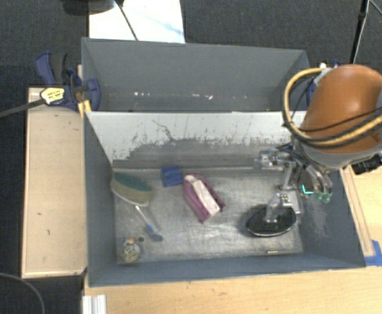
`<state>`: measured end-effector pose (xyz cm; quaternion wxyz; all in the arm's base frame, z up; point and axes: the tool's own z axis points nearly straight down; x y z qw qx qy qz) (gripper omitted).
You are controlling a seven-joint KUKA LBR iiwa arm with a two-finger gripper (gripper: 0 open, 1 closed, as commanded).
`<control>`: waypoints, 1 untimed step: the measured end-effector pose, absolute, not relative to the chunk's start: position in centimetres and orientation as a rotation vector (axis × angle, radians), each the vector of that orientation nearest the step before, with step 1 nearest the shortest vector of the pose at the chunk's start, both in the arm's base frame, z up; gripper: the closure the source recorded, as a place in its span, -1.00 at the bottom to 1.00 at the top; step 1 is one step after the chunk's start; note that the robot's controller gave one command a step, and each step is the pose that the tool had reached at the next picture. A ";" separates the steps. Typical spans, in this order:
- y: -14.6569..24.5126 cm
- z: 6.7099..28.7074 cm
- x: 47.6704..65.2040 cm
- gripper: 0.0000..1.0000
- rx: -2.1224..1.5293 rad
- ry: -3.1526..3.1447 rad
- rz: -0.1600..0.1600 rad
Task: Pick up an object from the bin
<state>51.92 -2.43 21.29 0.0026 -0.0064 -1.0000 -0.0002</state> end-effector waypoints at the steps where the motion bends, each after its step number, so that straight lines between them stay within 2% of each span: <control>1: -9.2 7.3 49.7 -1.00 -0.123 -3.134 0.001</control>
Offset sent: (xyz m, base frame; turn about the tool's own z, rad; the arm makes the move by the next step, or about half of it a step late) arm -0.0201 -0.0654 -0.1365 0.0602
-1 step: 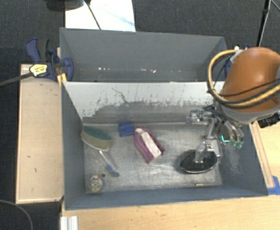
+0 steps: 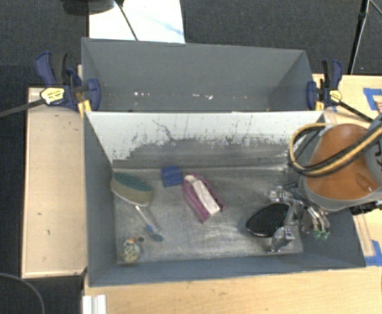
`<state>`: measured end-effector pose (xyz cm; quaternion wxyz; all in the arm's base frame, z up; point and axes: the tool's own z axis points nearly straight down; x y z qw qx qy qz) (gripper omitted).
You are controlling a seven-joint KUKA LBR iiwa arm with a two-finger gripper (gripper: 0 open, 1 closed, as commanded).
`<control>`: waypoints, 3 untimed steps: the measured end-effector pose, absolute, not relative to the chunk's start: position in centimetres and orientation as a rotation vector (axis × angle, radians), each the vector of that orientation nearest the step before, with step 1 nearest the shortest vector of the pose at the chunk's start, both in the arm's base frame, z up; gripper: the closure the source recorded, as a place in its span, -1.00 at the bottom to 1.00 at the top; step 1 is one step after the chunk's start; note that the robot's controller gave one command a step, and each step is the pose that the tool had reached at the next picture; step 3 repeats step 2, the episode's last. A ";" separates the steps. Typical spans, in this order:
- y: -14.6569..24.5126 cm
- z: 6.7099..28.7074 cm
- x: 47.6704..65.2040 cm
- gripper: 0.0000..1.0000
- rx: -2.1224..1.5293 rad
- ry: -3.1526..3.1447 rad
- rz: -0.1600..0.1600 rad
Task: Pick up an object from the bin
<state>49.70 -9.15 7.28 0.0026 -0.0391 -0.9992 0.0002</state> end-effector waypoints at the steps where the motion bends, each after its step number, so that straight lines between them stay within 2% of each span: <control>1: -9.0 7.6 49.9 1.00 -0.114 -3.141 0.000; 2: -10.7 21.3 49.0 1.00 -0.140 -3.148 0.003; 3: -10.7 21.3 49.0 1.00 -0.140 -3.148 0.003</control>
Offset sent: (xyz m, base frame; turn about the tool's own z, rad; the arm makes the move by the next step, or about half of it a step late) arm 0.0000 0.0000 0.0000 0.0000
